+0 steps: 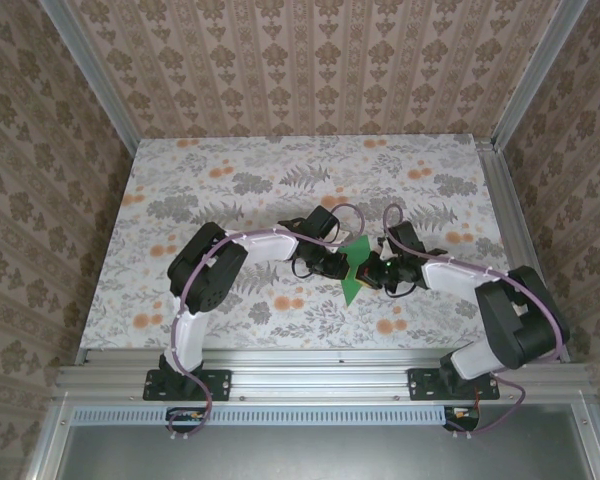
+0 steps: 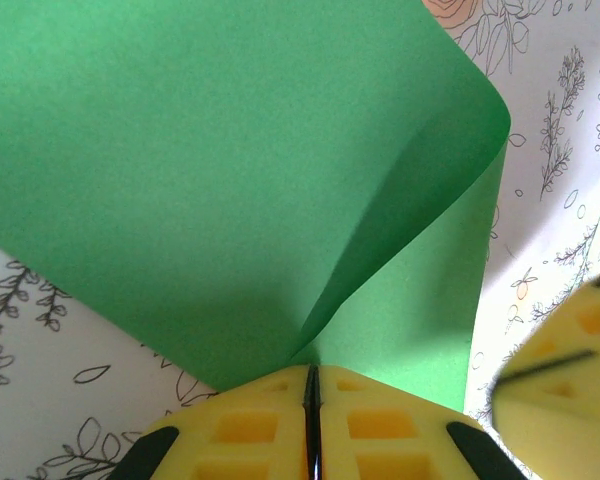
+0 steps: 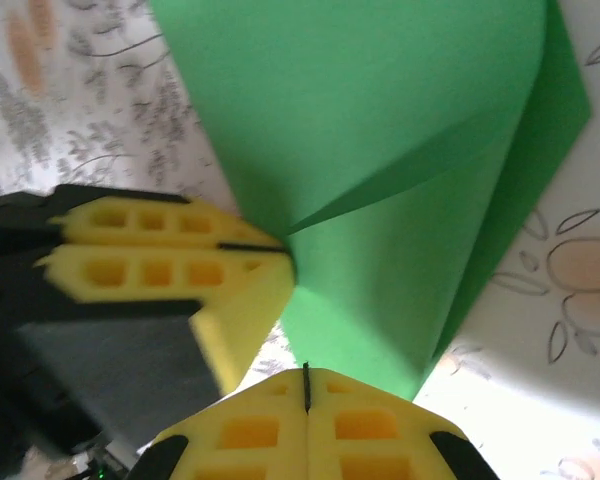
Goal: Fold a paper plane with a square sheet of paper (pick it up from the middle)
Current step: Third fold the triangle at the center of the table.
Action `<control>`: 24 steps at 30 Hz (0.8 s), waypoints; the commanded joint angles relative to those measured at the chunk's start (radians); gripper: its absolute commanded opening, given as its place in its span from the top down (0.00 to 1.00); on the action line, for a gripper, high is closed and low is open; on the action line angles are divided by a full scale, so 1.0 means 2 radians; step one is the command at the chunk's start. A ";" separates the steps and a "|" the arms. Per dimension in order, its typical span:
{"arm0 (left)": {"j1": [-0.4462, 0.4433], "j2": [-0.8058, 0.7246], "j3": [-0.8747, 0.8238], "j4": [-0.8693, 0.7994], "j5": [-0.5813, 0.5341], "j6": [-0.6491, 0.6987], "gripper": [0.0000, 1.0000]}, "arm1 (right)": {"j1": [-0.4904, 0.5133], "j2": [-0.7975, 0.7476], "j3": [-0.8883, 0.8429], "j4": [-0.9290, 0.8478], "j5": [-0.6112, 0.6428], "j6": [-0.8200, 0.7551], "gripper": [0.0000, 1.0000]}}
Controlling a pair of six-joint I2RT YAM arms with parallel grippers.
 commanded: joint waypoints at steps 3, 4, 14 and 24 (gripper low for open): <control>-0.002 0.044 -0.029 -0.066 -0.063 0.016 0.90 | -0.003 0.044 0.013 0.030 0.008 0.008 0.97; -0.002 0.044 -0.029 -0.066 -0.063 0.016 0.90 | -0.003 0.049 0.013 0.029 0.011 0.005 0.97; -0.003 0.044 -0.027 -0.083 -0.088 0.029 0.90 | -0.008 0.072 0.028 -0.031 0.082 -0.029 0.97; -0.002 0.049 -0.036 -0.088 -0.110 0.034 0.90 | -0.039 0.026 -0.008 -0.049 0.126 -0.021 0.97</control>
